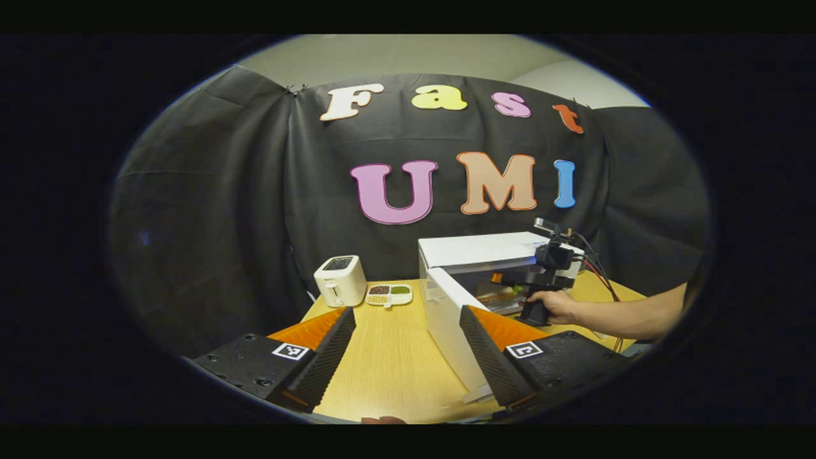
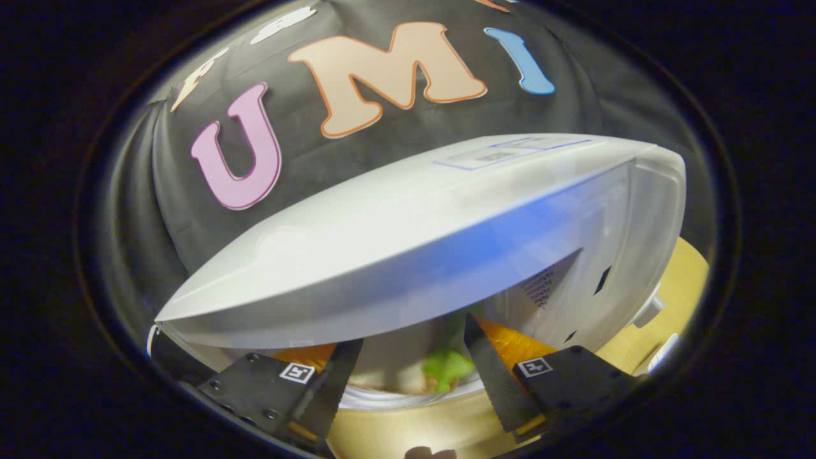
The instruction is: Open the microwave oven with the left hand, put the food in, and close the microwave oven.
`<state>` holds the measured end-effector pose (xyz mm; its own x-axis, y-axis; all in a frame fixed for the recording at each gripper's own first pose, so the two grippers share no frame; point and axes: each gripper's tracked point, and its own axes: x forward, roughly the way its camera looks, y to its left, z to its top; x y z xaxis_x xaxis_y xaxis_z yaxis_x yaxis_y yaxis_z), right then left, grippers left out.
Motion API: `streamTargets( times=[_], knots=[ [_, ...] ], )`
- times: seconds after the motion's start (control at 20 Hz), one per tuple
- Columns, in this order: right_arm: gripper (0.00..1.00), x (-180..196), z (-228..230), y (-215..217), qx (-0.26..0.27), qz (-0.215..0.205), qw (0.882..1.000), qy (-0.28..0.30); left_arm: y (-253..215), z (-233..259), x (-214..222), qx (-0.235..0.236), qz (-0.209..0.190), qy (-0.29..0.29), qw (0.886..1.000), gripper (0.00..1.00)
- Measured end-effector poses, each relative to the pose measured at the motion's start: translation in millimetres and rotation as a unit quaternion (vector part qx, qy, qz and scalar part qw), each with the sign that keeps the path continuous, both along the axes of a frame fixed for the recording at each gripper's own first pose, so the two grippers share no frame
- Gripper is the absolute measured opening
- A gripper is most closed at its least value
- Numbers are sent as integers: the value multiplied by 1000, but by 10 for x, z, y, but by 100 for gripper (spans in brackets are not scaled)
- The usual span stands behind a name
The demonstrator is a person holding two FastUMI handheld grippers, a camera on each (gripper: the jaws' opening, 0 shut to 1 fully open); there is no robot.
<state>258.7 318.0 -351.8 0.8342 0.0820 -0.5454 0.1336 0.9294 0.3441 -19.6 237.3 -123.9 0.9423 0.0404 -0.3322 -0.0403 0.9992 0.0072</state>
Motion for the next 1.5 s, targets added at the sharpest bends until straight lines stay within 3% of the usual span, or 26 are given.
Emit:
streamTargets(
  times=[0.05,0.15,0.2,0.25,0.3,0.5,0.75,1.15,1.25,1.3,1.5],
  knots=[
    [99,-39,-3,-16,-2,5,1000,6,-7,4,5,-3,0,-1,1000,96],
    [99,-88,90,-50,-9,11,1000,-8,-29,15,15,-4,1,-4,1000,96],
    [89,-145,103,-43,-14,20,1000,-10,-40,23,27,-3,0,-6,1000,96],
    [89,-214,101,-28,-17,31,999,-8,-56,41,36,-3,-1,-8,1000,96],
    [99,-286,92,-15,-23,43,999,-6,-69,35,52,-3,0,-8,1000,96],
    [99,-588,183,-12,-38,89,995,-24,-111,46,22,1,6,-8,1000,96],
    [99,-969,468,-175,-68,155,984,-57,-115,142,-137,12,35,-13,999,97],
    [99,-1350,1295,-704,-96,217,960,-146,-53,130,-354,35,87,-24,995,96],
    [99,-1373,1521,-851,-93,218,957,-165,35,74,-396,41,110,-22,993,96],
    [89,-1369,1646,-926,-92,216,956,-176,54,50,-420,44,120,-20,992,98],
    [89,-1301,2041,-1182,-93,210,948,-218,-20,-201,-510,45,127,0,991,98]
  ],
)
